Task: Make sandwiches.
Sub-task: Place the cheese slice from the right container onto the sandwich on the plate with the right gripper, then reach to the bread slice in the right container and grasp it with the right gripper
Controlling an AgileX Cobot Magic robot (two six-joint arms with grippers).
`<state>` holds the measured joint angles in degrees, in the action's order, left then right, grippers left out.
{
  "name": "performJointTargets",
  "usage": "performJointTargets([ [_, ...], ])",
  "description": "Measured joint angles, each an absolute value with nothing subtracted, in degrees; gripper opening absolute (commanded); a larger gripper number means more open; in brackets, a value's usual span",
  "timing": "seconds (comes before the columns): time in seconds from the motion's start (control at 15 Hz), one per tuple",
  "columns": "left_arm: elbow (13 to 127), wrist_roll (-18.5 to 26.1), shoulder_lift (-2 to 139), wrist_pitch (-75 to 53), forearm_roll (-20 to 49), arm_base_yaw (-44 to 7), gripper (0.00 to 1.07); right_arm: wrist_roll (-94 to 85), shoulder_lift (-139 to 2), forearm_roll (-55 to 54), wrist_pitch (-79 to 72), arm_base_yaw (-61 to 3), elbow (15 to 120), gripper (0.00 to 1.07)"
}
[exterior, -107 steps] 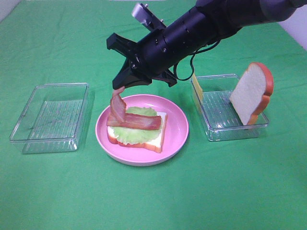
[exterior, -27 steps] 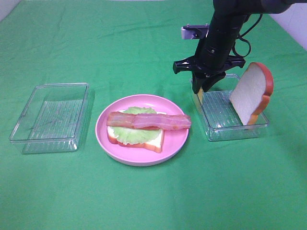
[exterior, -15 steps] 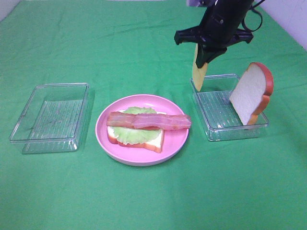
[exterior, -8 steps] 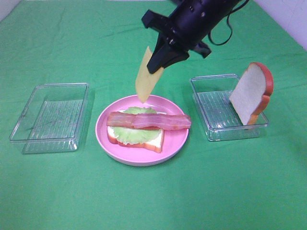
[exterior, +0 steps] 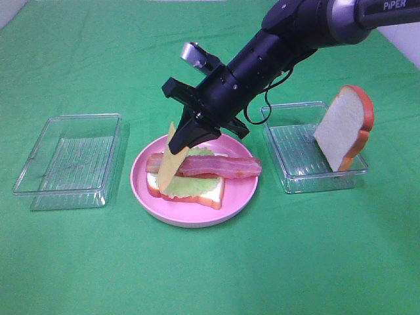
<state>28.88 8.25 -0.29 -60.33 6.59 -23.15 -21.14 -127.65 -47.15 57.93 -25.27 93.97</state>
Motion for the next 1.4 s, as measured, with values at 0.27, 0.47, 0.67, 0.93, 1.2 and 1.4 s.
performJointTargets([
  [0.27,28.9,8.3,-0.3,-60.3,6.6,-23.1,0.88,-14.8,-127.9,-39.0,53.1,-25.3,94.0,0.25],
  [0.47,28.9,8.3,-0.3,-60.3,6.6,-23.1,0.88,-11.8,-127.9,-35.9,52.8,-25.3,94.0,0.54],
  [0.67,28.9,8.3,-0.3,-60.3,6.6,-23.1,0.88,-11.0,-125.9,-33.3,52.8,-25.3,94.1,0.58],
  [0.93,28.9,8.3,-0.3,-60.3,6.6,-23.1,0.88,-8.1,-119.2,-26.4,52.6,-25.3,94.1,0.6],
  [1.2,28.9,8.3,-0.3,-60.3,6.6,-23.1,0.88,2.6,-108.5,-7.8,54.7,-21.3,94.1,0.65],
  [1.4,28.9,8.3,-0.3,-60.3,6.6,-23.1,0.88,6.4,-105.8,0.4,58.4,-17.0,94.1,0.74],
])
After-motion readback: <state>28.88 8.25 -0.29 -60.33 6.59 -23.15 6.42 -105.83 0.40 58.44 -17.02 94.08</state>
